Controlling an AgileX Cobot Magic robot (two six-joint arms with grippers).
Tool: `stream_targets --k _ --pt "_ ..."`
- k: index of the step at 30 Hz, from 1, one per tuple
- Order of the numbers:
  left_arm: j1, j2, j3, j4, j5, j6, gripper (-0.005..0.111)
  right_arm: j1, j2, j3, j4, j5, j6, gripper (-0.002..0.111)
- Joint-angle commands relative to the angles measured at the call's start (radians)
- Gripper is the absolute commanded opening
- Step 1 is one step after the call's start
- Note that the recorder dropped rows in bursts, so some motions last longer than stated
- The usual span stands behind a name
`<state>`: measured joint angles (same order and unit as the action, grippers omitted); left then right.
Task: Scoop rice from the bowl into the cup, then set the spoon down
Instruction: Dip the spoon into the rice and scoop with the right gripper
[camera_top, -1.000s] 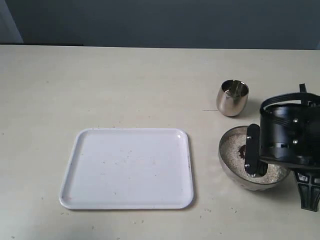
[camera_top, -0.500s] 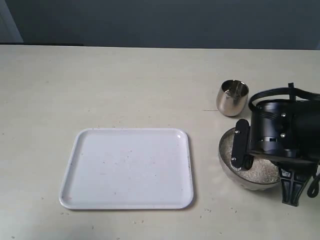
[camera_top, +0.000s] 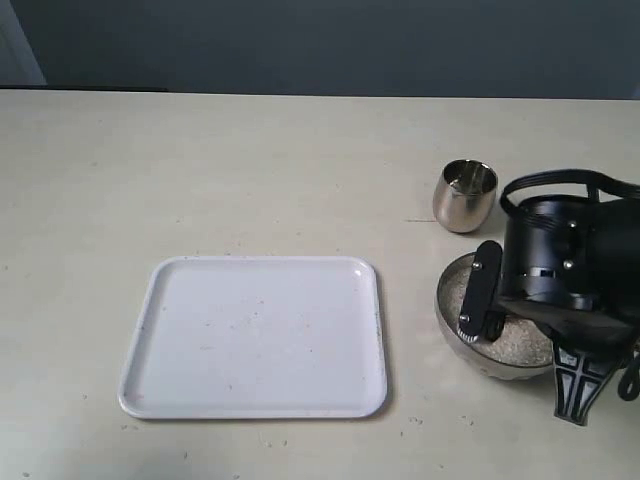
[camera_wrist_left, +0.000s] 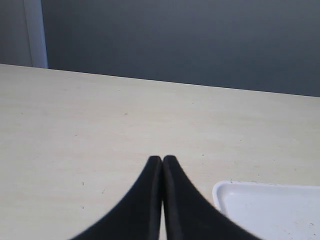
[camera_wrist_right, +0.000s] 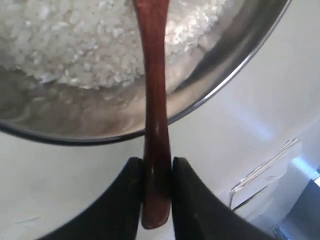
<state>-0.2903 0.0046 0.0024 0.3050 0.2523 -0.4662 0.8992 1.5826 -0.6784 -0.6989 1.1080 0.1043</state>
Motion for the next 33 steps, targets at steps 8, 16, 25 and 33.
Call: stream_targets --k 8,16,25,33 --pt "-0.009 -0.005 -0.002 0.003 -0.013 -0.003 0.001 -0.001 -0.103 -0.005 0.056 0.051 0.028 0.0" --pt "-0.009 -0.005 -0.002 0.003 -0.013 -0.003 0.001 -0.001 -0.116 -0.005 0.093 0.094 0.028 0.0" --pt "-0.011 -0.005 -0.002 0.003 -0.013 -0.003 0.001 -0.001 -0.116 -0.005 0.13 0.11 0.028 0.0" --pt "-0.011 -0.005 -0.002 0.003 -0.013 -0.003 0.001 -0.001 -0.116 -0.005 0.08 0.082 0.034 -0.001"
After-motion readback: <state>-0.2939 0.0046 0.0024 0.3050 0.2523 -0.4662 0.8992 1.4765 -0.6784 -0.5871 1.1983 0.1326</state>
